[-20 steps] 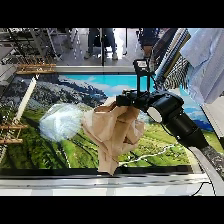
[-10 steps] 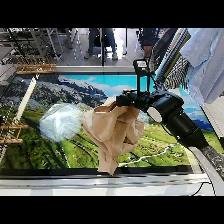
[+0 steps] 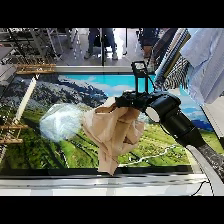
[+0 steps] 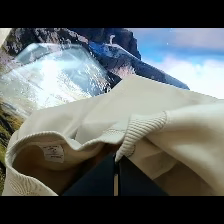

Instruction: Fold the clothes and pants, and hang the long-sleeved shirts on hangers.

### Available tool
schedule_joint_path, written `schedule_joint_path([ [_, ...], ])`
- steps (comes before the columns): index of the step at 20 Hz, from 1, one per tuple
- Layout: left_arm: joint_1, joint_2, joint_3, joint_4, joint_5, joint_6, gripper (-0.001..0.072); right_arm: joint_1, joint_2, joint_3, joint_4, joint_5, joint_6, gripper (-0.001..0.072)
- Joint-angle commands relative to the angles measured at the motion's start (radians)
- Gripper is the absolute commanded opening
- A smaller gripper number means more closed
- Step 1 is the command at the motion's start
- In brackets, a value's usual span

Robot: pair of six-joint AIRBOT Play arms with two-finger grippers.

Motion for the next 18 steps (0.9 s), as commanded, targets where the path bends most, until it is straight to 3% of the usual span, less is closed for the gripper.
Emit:
schedule_joint_path([
  [1,0.001,-0.024,0.001,0.002,0.019,0.000,0.0220,0.001,-0.001,0.000,0.000,0.008,0.000,0.0029],
  [6,0.000,-0.024,0.001,0.002,0.014,0.000,0.0194,0.001,-0.001,0.000,0.000,0.011,0.000,0.0029],
  [7,0.000,-0.024,0.001,0.002,0.012,0.000,0.0080,0.001,-0.001,0.000,0.000,0.011,0.000,0.0029],
  [8,0.000,-0.024,0.001,0.002,0.012,0.000,0.0018,0.001,-0.001,0.000,0.000,0.011,0.000,0.0029],
  [14,-0.003,0.005,0.001,-0.023,0.013,0.013,0.0017,0.001,-0.001,0.000,0.000,0.011,0.000,0.0029],
  [16,-0.006,0.060,0.001,-0.170,0.013,0.134,0.0017,0.001,-0.001,0.000,0.000,0.011,0.000,0.0029],
  [18,-0.006,0.149,0.002,-0.490,0.012,0.324,0.0017,0.001,-0.001,0.000,0.000,0.012,0.000,0.0029],
])
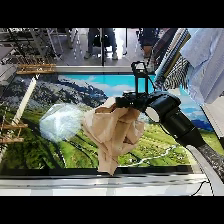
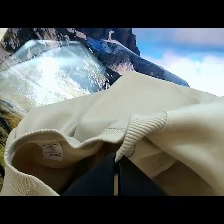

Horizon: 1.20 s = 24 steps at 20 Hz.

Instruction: Fold the clothes and pants, and hang the long-sleeved shirts on hangers.

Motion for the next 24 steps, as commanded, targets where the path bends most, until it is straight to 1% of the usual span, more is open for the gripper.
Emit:
schedule_joint_path([
  [1,-0.001,0.133,0.001,-0.522,0.001,0.326,0.0017,0.001,0.000,0.000,0.000,0.003,0.000,0.0028],
  [2,-0.001,0.180,0.001,-0.727,-0.020,0.479,0.0017,0.001,0.000,0.000,-0.001,0.005,0.000,0.0028],
  [3,-0.001,0.223,0.002,-0.954,-0.097,0.665,0.0017,0.000,0.000,0.000,-0.003,0.007,0.000,0.0028],
  [4,-0.001,0.248,0.002,-1.144,-0.228,0.820,0.0017,0.000,0.002,0.001,-0.005,0.008,0.000,0.0028],
  [5,-0.004,0.254,0.002,-1.303,-0.406,0.930,0.0017,0.000,0.004,0.001,-0.005,0.009,0.000,0.0028],
  [6,-0.015,0.248,0.002,-1.387,-0.563,0.978,0.0017,0.000,0.009,0.001,-0.005,0.009,-0.001,0.0027],
  [7,-0.034,0.238,0.001,-1.405,-0.686,0.980,0.0017,0.000,0.016,0.001,-0.005,0.009,-0.004,0.0027],
  [8,-0.057,0.222,0.001,-1.385,-0.781,0.986,0.0017,0.000,0.025,0.001,-0.005,0.010,-0.005,0.0027],
  [10,-0.106,0.176,0.001,-1.364,-0.952,1.060,0.0017,0.000,0.046,0.001,-0.005,0.011,-0.031,0.0027],
  [11,-0.132,0.151,0.001,-1.369,-1.021,1.095,0.0017,0.000,0.058,0.001,-0.005,0.014,-0.032,0.0027],
  [12,-0.160,0.129,0.001,-1.370,-1.063,1.112,0.0017,0.000,0.067,0.001,-0.005,0.018,-0.042,0.0027],
  [16,-0.280,0.075,0.001,-1.378,-1.122,1.112,0.0017,0.000,0.078,0.001,-0.005,0.065,-0.080,0.0027],
  [18,-0.332,0.072,0.001,-1.375,-1.117,1.113,0.0017,0.000,0.078,0.001,-0.006,0.074,-0.082,0.0027],
  [21,-0.328,0.073,0.002,-1.404,-1.075,1.135,0.0016,0.000,0.078,0.001,-0.006,0.087,-0.082,0.0027],
  [24,-0.300,0.073,0.002,-1.531,-1.062,1.133,0.0016,0.000,0.078,0.001,-0.006,0.087,-0.083,0.0027],
])
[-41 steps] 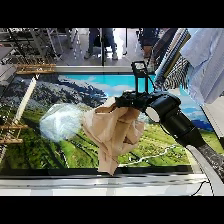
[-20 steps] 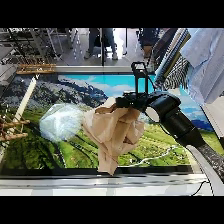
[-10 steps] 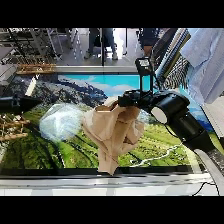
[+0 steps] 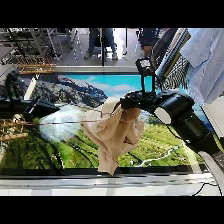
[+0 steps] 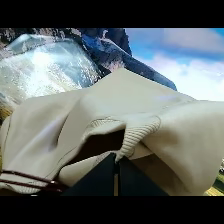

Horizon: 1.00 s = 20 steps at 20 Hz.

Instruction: Fold the clothes and pants, and hang the long-sleeved shirts on hangers.

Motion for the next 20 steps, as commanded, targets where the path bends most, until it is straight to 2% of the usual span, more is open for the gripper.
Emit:
schedule_joint_path([
  [1,0.007,-0.002,0.000,-0.113,0.024,-0.002,0.0016,0.000,0.001,0.001,0.002,0.009,-0.003,0.0027],
  [9,-0.121,-0.003,0.000,-0.108,0.245,0.005,0.0016,0.001,0.001,0.001,0.017,0.006,-0.002,0.0027],
  [16,-0.211,-0.006,0.000,-0.108,0.293,0.012,0.0016,0.001,0.002,0.001,0.059,0.001,-0.011,0.0027],
  [20,-0.283,-0.032,0.000,-0.108,0.336,0.011,0.0016,0.028,0.020,0.001,0.195,-0.003,-0.195,0.0027],
])
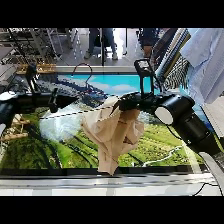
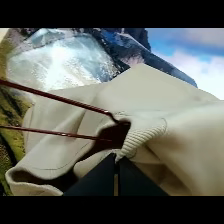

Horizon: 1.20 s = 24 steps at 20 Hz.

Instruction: Fold the clothes and pants, and hang the long-sleeved shirts on hangers.

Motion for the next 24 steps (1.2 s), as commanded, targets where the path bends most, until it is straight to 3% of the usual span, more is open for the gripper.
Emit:
schedule_joint_path([
  [1,-0.062,-0.027,0.000,0.000,0.030,0.001,0.0016,0.034,0.021,0.001,0.091,-0.004,-0.151,0.0027],
  [4,-0.097,-0.053,0.000,-0.019,0.033,0.064,0.0015,0.068,0.038,0.001,0.140,-0.002,-0.209,0.0026],
  [7,-0.112,-0.053,0.000,-0.149,0.042,0.134,0.0015,0.086,0.039,0.001,0.177,-0.004,-0.218,0.0027],
  [9,-0.115,-0.056,0.000,-0.165,0.040,0.132,0.0015,0.089,0.039,0.001,0.194,-0.005,-0.287,0.0026],
  [12,-0.115,-0.076,0.000,-0.224,0.029,0.133,0.0015,0.111,0.052,0.001,0.222,-0.006,-0.471,0.0028],
  [13,-0.115,-0.087,0.000,-0.279,0.013,0.137,0.0015,0.119,0.061,0.001,0.221,-0.006,-0.516,0.0085],
  [14,-0.115,-0.097,0.000,-0.325,-0.010,0.151,0.0014,0.121,0.074,0.001,0.210,-0.006,-0.571,0.0237],
  [15,-0.115,-0.105,0.000,-0.358,-0.032,0.159,0.0015,0.121,0.094,0.001,0.178,-0.006,-0.623,0.0305],
  [16,-0.114,-0.111,0.000,-0.367,-0.040,0.159,0.0015,0.120,0.121,0.001,0.104,-0.006,-0.668,0.0312],
  [17,-0.114,-0.112,0.000,-0.365,-0.040,0.159,0.0015,0.120,0.150,0.001,0.022,-0.008,-0.690,0.0390],
  [18,-0.111,-0.112,0.000,-0.367,-0.041,0.159,0.0014,0.120,0.180,0.001,-0.069,-0.008,-0.698,0.0529],
  [20,-0.111,-0.111,0.000,-0.367,-0.042,0.159,0.0015,0.120,0.219,0.001,-0.257,-0.005,-0.721,0.0668],
  [21,-0.111,-0.111,0.000,-0.367,-0.042,0.159,0.0015,0.109,0.221,0.001,-0.333,-0.009,-0.748,0.0702],
  [24,-0.112,-0.111,0.000,-0.367,-0.042,0.158,0.0015,0.020,0.177,0.000,-0.346,-0.066,-0.888,0.0702],
])
